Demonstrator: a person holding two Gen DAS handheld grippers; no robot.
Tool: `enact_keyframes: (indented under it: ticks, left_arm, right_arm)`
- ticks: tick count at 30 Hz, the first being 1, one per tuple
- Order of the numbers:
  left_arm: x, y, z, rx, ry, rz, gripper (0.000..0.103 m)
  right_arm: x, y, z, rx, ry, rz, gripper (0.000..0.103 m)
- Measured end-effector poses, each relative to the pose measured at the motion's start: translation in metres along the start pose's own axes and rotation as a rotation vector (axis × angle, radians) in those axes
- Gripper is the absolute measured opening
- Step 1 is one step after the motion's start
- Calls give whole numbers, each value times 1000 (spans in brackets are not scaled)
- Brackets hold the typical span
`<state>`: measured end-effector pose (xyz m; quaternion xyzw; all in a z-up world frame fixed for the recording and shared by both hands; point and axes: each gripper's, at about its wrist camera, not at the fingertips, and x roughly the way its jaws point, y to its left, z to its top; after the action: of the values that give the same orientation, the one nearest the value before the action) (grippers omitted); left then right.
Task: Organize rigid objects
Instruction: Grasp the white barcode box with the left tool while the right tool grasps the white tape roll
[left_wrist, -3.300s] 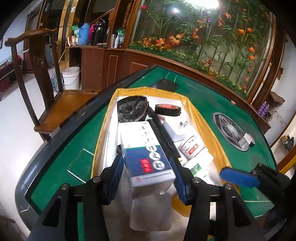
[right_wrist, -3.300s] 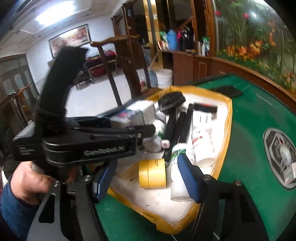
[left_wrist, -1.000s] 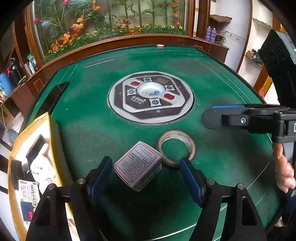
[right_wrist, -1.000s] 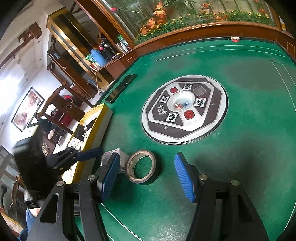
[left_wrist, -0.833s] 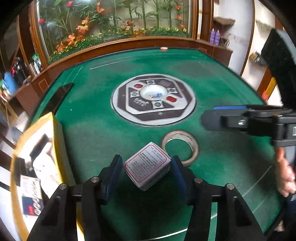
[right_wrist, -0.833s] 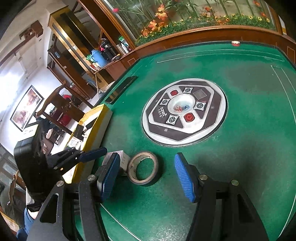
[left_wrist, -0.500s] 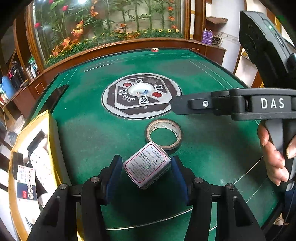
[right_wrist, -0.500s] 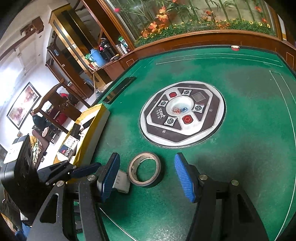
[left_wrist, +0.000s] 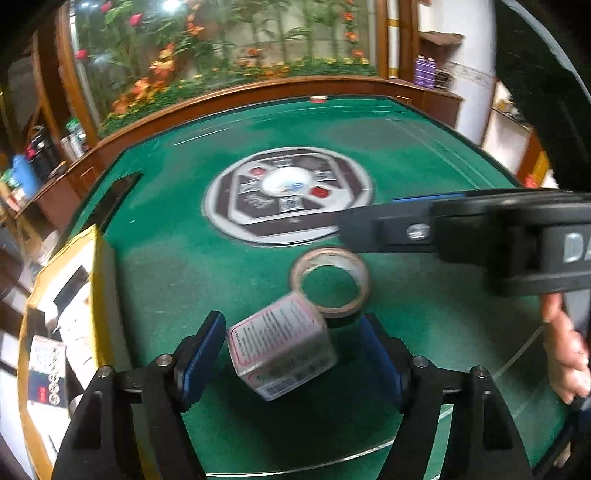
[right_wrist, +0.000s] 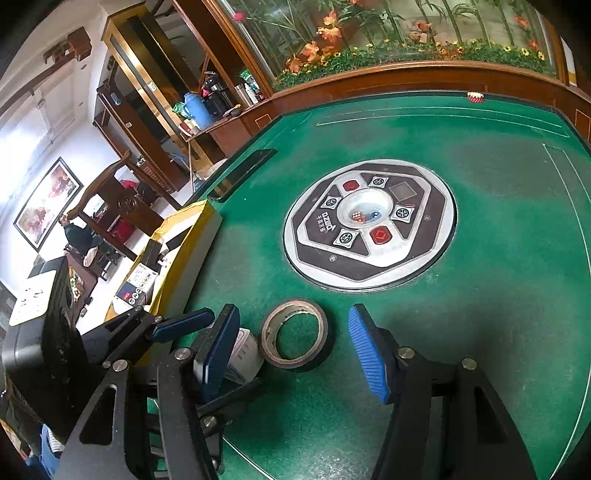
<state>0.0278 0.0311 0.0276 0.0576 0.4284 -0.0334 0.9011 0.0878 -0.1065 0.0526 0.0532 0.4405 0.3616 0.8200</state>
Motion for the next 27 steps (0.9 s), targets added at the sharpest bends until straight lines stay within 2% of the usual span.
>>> enact_keyframes:
  ticks: [1,4,7,15,21,27]
  left_arm:
    - [-1,4,-1,-13,-6,17,64]
    - [-9,10,-5,-61,-8,-50,63]
    - [-15,8,-10,-57,-21,-39,63]
    - [-46,18,-20,-102,-78,-65,63]
    - [-73,34,-27,-145,-134,-79,63]
    - [-81,42,-32,-174,-161,-93,63]
  right_arm:
    - [0,-1,0,4,-2,0,61]
    - [0,-3,0,11,-3,0,61]
    - [-1,-1,0,8,0,7,61]
    - [11,8,-4,-46,32,-18,64]
    - [24,21,-12,-136,47,-70,65]
    - [45,37,-24,-261,67,-188,71]
